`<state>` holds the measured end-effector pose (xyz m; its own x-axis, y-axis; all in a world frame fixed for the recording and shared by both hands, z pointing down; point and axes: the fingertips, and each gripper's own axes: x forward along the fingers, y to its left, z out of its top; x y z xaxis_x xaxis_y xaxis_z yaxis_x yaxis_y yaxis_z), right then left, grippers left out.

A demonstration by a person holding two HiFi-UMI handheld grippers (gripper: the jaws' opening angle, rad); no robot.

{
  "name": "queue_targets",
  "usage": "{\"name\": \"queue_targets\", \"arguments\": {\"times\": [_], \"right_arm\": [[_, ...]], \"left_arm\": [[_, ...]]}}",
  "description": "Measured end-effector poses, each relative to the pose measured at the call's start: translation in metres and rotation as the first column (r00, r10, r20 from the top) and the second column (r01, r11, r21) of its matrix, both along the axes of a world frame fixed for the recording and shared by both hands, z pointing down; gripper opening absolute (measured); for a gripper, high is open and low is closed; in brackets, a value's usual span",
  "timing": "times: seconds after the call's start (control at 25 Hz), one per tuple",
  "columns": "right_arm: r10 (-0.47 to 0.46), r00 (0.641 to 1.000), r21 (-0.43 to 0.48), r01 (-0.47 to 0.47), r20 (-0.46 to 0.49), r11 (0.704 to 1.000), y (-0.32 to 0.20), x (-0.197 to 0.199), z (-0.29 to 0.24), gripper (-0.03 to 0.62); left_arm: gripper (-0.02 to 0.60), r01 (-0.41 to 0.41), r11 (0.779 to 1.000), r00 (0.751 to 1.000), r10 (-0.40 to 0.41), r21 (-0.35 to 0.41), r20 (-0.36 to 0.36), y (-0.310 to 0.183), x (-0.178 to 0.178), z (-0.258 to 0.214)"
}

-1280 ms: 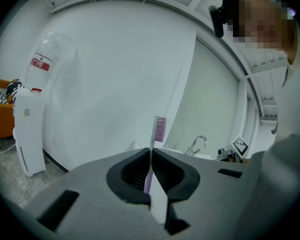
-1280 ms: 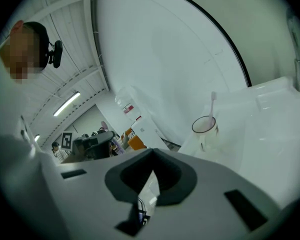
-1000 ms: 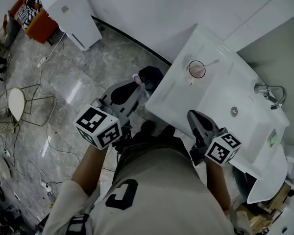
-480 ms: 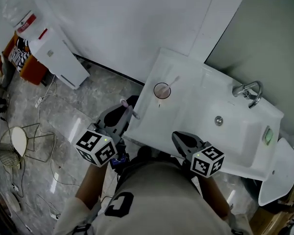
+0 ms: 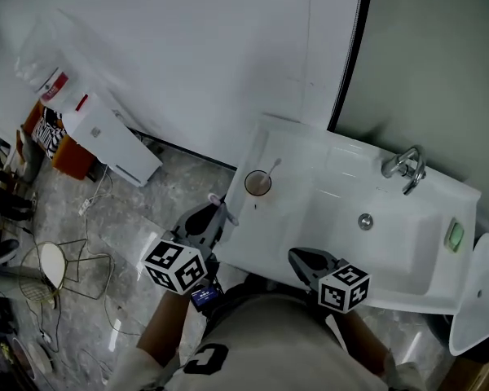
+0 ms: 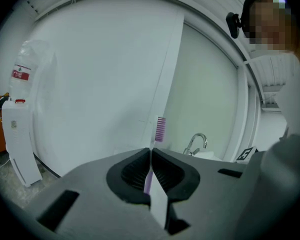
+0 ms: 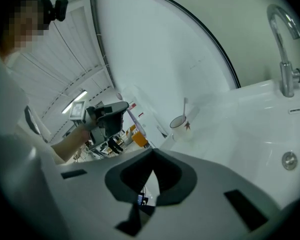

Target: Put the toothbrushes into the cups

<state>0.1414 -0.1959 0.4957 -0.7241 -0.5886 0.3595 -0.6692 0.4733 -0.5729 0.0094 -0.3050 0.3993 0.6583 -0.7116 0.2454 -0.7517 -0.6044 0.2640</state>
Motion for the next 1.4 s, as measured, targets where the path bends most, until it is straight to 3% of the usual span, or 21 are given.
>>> {"name": "queue_targets", "arguments": {"times": [0.24,0.52,1.08,1.4], "right_arm": [[-0.05,0.999,-0.011,0.05,0.013,0.999,0.012,0.001,0.006,0.009],[-0.011,1.0,-0.034,0.011,0.011,0.999,0.012,0.007,0.012,0.009],[0.104,0.987,-0.078,-0.114,-0.122,0.99,-0.023,-0.004,0.019,0.009],[0.062,0.977,-0.102,-0.085,-0.204,0.991,-0.041,-0.025,0.026,0.009]], "left_arm": [[0.028,0.01,1.0,0.999,-0.01,-0.009,0.041,-0.001,0.012,0.003],[0.028,-0.02,1.0,0.999,0.021,-0.022,0.037,-0.019,0.023,0.011],[0.028,-0.128,0.991,0.987,0.122,-0.05,-0.107,-0.101,0.04,0.044],[0.028,-0.159,0.98,0.975,0.137,-0.116,-0.175,-0.127,0.052,0.08]]}}
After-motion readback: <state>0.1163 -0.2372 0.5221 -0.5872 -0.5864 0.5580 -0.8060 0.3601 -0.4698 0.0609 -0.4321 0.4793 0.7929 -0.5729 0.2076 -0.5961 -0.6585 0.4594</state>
